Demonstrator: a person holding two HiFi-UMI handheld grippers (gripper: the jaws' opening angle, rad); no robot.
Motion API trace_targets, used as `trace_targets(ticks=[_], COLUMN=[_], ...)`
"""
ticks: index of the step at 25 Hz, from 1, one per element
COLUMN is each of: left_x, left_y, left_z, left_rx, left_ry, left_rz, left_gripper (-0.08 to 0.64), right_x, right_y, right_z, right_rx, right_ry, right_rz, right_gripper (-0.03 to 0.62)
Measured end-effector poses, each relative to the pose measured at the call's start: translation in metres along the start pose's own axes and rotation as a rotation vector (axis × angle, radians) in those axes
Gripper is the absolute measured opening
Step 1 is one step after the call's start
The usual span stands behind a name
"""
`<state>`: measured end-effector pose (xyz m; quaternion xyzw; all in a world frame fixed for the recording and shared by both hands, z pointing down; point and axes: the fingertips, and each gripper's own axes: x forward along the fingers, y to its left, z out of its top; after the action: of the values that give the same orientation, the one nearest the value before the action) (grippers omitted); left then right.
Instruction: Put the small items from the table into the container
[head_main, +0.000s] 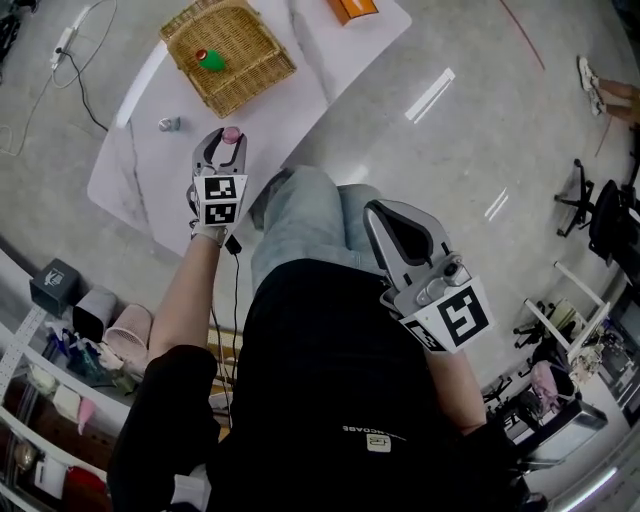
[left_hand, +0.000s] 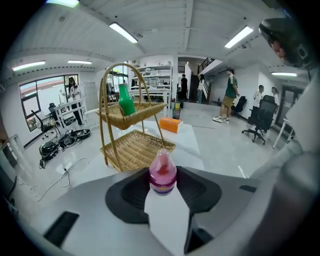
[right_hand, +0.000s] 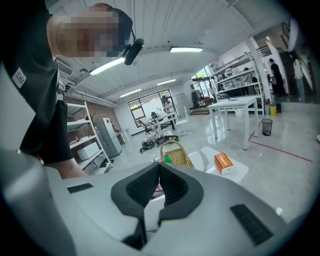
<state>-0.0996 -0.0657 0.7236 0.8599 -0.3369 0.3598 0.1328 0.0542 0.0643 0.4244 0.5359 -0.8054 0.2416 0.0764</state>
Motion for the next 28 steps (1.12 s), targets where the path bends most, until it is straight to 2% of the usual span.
trace_targets(ticks=[6, 14, 22, 28], left_x=[-0.043, -0.062, -0.047, -0.025], left_y=[0.004, 0.022, 0.05, 0.068], left_z=[0.058, 0.126, 0.149, 0.148], left_rx=[-0.007, 0.011, 0.012, 0.003], left_ry=[-0.06, -0.103, -0.112, -0.095], left_rz=[-0.011, -0.01, 0.006, 0.022], left_gripper=[0.17, 0.17, 0.17, 0.17], right_x=[-0.01, -0.016, -0.006, -0.001], right_y=[0.013, 0.023, 0.027, 0.025], right_z=[0.043, 0.088, 0.106, 0.101], right_rx=[0.033, 0.064, 0.073, 0.096], right_ry=[0.001, -0.002, 0.0, 0.018], right_rz=[-0.012, -0.042, -0.072, -0.094], right_gripper=[0.009, 0.009, 0.009, 0.009])
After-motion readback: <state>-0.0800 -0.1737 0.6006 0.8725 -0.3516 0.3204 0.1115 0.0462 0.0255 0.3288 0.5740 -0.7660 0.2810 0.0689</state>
